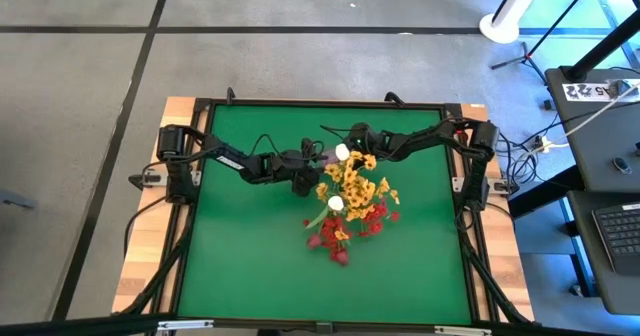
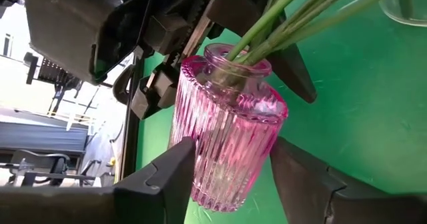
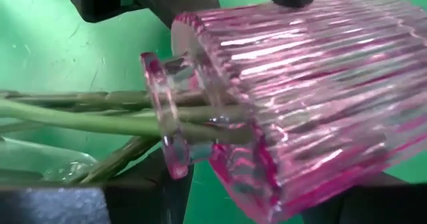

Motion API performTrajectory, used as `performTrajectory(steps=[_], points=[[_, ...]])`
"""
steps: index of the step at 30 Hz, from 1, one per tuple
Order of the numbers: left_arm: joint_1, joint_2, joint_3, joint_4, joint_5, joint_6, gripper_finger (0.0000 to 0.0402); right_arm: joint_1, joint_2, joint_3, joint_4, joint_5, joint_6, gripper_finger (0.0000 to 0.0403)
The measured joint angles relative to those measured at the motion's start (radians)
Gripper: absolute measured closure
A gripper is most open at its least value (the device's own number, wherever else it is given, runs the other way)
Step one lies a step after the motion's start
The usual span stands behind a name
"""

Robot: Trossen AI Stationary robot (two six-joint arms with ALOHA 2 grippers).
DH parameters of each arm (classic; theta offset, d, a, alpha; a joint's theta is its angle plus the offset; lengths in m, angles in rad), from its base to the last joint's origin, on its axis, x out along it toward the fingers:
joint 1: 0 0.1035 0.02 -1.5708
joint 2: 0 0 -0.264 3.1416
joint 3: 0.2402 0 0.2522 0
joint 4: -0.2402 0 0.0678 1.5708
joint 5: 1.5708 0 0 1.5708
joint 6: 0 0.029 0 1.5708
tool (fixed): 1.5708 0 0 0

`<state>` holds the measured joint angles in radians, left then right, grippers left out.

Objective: Sort flowers into vase by color
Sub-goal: Adjust the violet vase

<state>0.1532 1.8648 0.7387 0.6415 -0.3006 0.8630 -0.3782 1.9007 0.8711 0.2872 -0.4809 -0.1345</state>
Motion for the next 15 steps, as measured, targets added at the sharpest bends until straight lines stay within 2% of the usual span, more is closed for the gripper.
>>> performTrajectory(steps=[8,15], points=[[0.0,-0.001,0.0,-0.003,-0.002,-0.075,0.0242,-0.001,0.0,0.0,-0.001,0.0,0.003,0.0189],[-0.002,-0.001,0.0,-0.003,-0.004,-0.084,0.0229,-0.001,0.0,0.0,0.0,-0.001,0.003,0.0189]])
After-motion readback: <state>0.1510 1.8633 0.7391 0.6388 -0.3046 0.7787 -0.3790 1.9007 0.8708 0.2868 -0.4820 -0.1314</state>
